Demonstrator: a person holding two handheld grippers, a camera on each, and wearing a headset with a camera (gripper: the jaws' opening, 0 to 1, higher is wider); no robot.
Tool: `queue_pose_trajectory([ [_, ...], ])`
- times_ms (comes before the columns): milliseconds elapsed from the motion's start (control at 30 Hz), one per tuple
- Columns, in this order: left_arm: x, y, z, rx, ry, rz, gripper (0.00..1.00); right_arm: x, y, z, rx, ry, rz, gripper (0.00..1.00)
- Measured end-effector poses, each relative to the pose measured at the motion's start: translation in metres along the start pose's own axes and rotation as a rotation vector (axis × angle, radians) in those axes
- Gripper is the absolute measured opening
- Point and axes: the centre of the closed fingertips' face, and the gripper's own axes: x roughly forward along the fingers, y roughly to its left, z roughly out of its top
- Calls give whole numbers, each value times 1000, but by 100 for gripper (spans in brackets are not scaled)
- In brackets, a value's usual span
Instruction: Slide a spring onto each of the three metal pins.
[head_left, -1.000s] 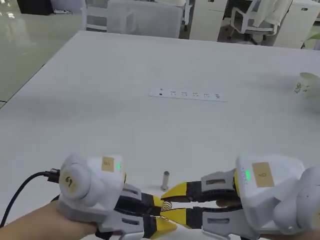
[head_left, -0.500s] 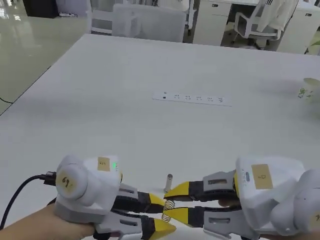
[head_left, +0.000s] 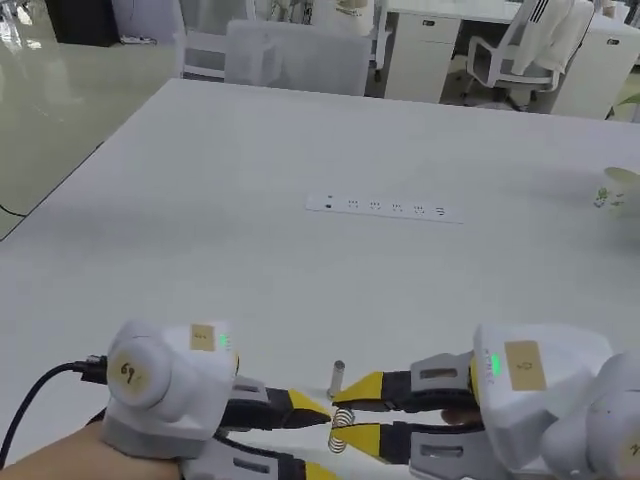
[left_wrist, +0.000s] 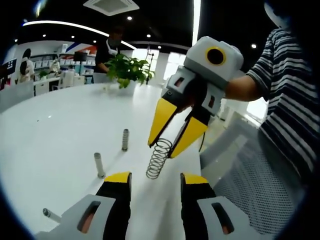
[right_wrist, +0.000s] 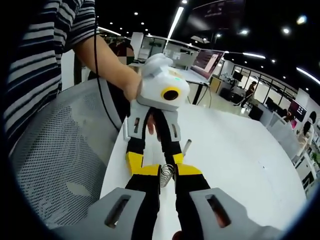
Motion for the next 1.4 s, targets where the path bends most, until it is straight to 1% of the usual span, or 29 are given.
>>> queue_pose_trajectory([
  [100, -7, 2, -6, -6, 15, 5, 34, 0, -1, -2, -3, 6, -3, 7],
  [167, -10, 5, -8, -10, 14, 17, 35, 1, -1, -4, -7, 13, -6, 7],
  [300, -15, 11, -7, -22, 1, 46, 42, 3, -1, -3, -6, 12, -10, 7],
  [467, -15, 12, -7, -14, -4, 60, 49, 3, -5, -4, -12, 20, -28, 8],
  [633, -17, 14, -9, -21, -3, 70, 55, -1, -8, -6, -11, 28, -46, 8],
  [700, -19, 14, -10, -25, -2, 74, 58, -2, -10, -8, -7, 31, -56, 8],
  [933, -31, 13, -13, -43, -5, 87, 63, -2, -13, -12, -4, 43, -80, 8],
  [1033, -35, 14, -17, -56, -5, 97, 66, -2, -15, -13, -3, 46, -86, 8],
  [1100, -39, 14, -22, -68, 7, 97, 69, -2, -16, -14, -1, 49, -91, 8],
  [1167, -43, 15, -24, -74, 5, 106, 71, -2, -17, -15, 1, 49, -94, 8],
  [1233, -47, 15, -25, -97, 1, 114, 73, -2, -18, -15, 2, 51, -97, 8],
  [1333, -52, 16, -28, -101, 2, 133, 82, -2, -18, -16, 4, 50, -100, 8],
  [1400, -57, 18, -31, -100, 6, 150, 84, -1, -19, -17, 5, 50, -105, 8],
])
